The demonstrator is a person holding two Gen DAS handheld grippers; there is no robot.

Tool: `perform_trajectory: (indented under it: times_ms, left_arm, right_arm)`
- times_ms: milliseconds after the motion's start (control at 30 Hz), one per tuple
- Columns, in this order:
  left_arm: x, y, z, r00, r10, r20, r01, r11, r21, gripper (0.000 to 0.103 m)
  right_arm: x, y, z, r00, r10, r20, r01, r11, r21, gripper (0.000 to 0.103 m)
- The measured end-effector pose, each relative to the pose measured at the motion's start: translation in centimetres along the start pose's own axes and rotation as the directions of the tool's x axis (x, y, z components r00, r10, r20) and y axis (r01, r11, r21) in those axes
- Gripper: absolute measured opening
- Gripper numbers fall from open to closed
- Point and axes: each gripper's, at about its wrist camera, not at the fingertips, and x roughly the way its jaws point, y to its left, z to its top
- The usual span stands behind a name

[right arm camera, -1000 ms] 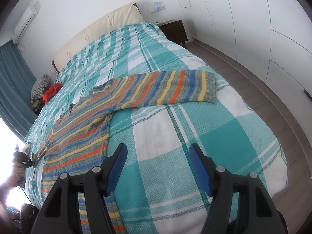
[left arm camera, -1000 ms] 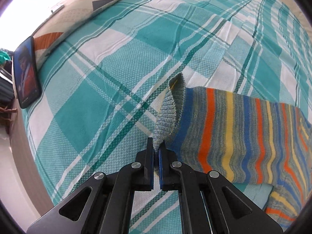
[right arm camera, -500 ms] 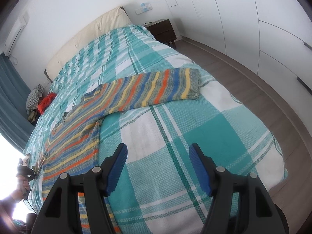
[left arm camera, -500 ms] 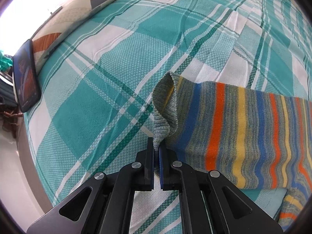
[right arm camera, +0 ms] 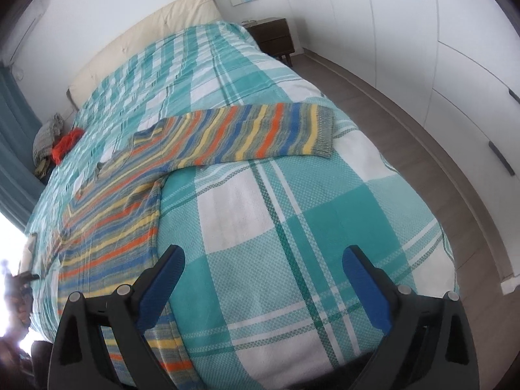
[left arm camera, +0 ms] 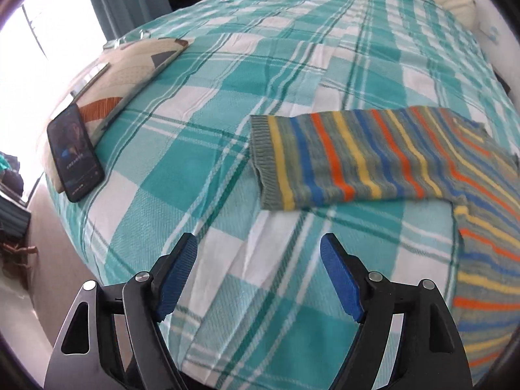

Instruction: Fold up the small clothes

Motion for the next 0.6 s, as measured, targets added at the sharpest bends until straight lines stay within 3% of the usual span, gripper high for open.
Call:
perform_trajectory:
  times_ms: [100, 200, 333, 433, 500, 533, 600]
  left_arm:
    - [-2.9, -4.0, -2.0, 0.992, -0.118, 0.049, 0.114, 0.99, 0.085, 0.081]
    - [-4.4, -8.5, -3.9, 0.967, -0.248, 0.055, 0.238, 0.96, 0.151, 0.082]
    - [-3.7, -13.6, -7.2, 0.953, -0.301, 0.024, 0.291, 0.937, 0.192, 0.089]
    - [-1.3, -15.3, -11.0, 0.973, -0.21, -0.093, 0.227, 0.943, 0.244, 0.091]
    - [-1.3, -13.6, -12.7, 0.976, -0.196, -0.095, 0.212, 0.954, 0.211, 0.103]
    - [-1.4, -12.5, -13.3, 0.976, -0.188, -0.113, 0.207, 0.959, 0.191, 0.103]
    - [-1.6, -10.1, -14.2, 0.965, -0.211, -0.156, 0.234, 0.961, 0.146, 0.103]
  right_arm:
    - [0.2, 4.0, 0.6, 0.999, 0.047, -0.015, -0.048, 0.989, -0.14, 0.097]
    - [1.1, 9.8, 1.6, 0.988, 0.153, -0.033, -0.156, 0.951, -0.266, 0.097]
    - [3.3, 16.7, 1.3, 0.95, 0.301, -0.08, -0.309, 0.88, -0.36, 0.097]
    - [6.5, 18.8, -1.3, 0.942, 0.258, -0.215, -0.323, 0.869, -0.374, 0.097]
    - [8.4, 18.1, -4.3, 0.944, 0.133, -0.301, -0.247, 0.891, -0.381, 0.096]
    - [9.0, 17.0, -5.7, 0.94, 0.078, -0.332, -0.207, 0.904, -0.373, 0.097]
    - [8.0, 14.4, -8.0, 0.952, 0.062, -0.301, -0.172, 0.919, -0.356, 0.097]
